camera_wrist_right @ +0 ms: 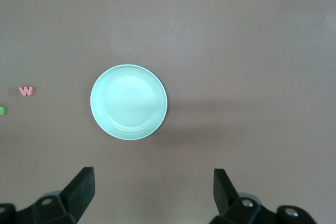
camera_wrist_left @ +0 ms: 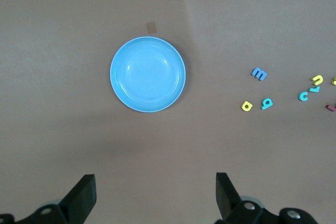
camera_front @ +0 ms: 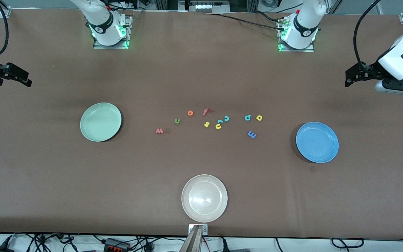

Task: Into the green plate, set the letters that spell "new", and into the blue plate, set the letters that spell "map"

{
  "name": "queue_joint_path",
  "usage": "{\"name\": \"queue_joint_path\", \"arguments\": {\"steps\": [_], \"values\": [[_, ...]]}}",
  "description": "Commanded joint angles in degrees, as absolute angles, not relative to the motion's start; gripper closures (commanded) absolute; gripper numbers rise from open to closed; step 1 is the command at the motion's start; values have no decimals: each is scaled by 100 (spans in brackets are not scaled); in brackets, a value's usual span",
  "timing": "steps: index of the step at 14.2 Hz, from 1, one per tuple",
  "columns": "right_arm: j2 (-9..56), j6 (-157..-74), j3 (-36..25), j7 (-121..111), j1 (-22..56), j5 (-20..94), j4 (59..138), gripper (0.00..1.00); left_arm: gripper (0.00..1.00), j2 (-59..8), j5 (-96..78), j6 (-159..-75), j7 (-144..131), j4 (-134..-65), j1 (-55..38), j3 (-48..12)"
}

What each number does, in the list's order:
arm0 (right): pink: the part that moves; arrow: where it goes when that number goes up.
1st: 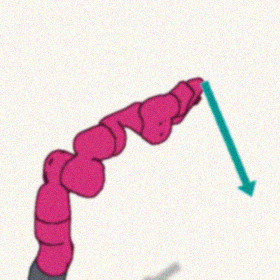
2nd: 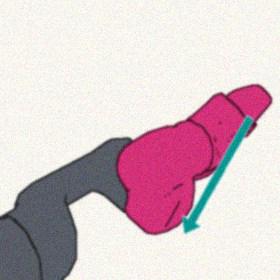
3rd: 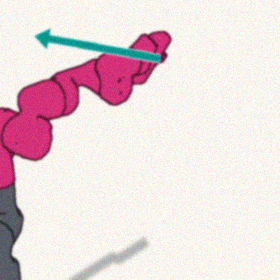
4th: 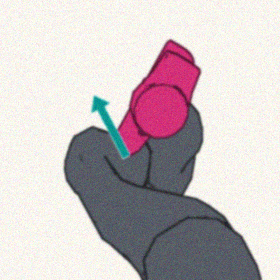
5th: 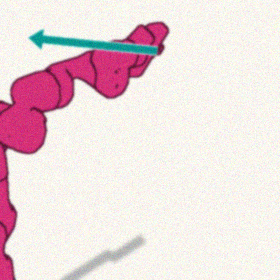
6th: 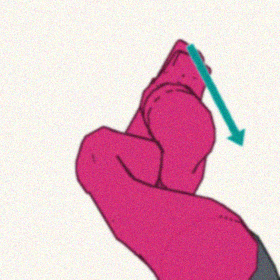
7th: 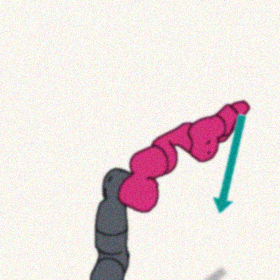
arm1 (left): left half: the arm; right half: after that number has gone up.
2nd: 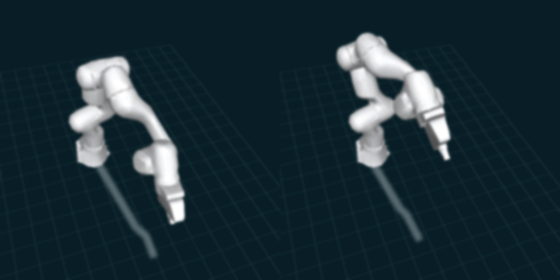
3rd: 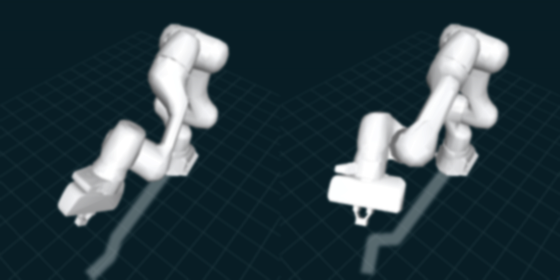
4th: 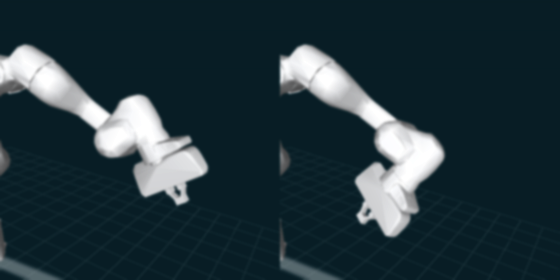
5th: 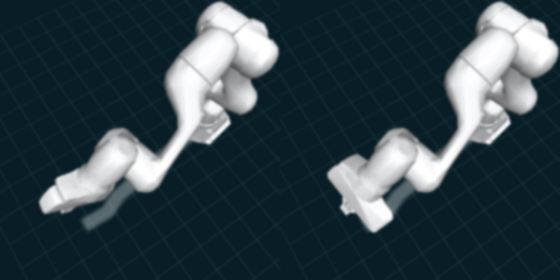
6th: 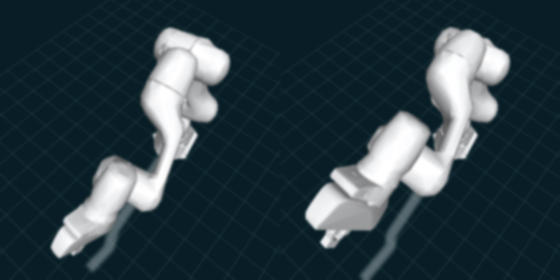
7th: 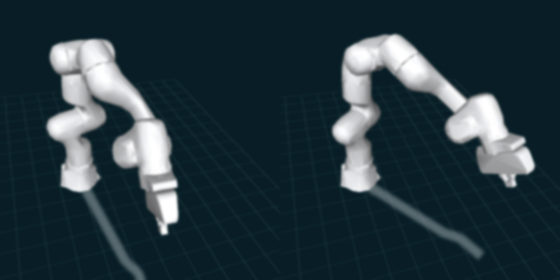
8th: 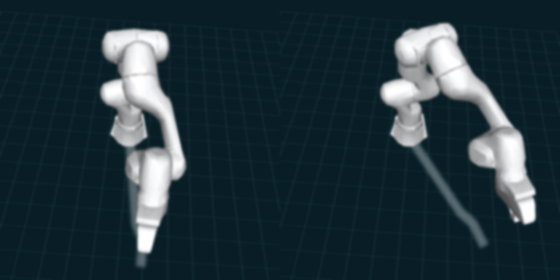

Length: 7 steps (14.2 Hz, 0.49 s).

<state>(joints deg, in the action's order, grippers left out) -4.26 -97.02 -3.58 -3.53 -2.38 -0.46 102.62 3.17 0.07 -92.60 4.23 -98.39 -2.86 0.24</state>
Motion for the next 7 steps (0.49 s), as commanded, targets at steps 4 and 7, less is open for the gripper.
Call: {"name": "queue_joint_path", "arguments": {"steps": [4,7], "values": [[-431,-9712,-272,-457,-343,-97,10239,0,0,325,18,-9141,457,-9729,-237,-18],[-396,-9712,-264,-457,-290,-88,10231,0,0,316,18,-9141,448,-9721,-246,-18]]}}
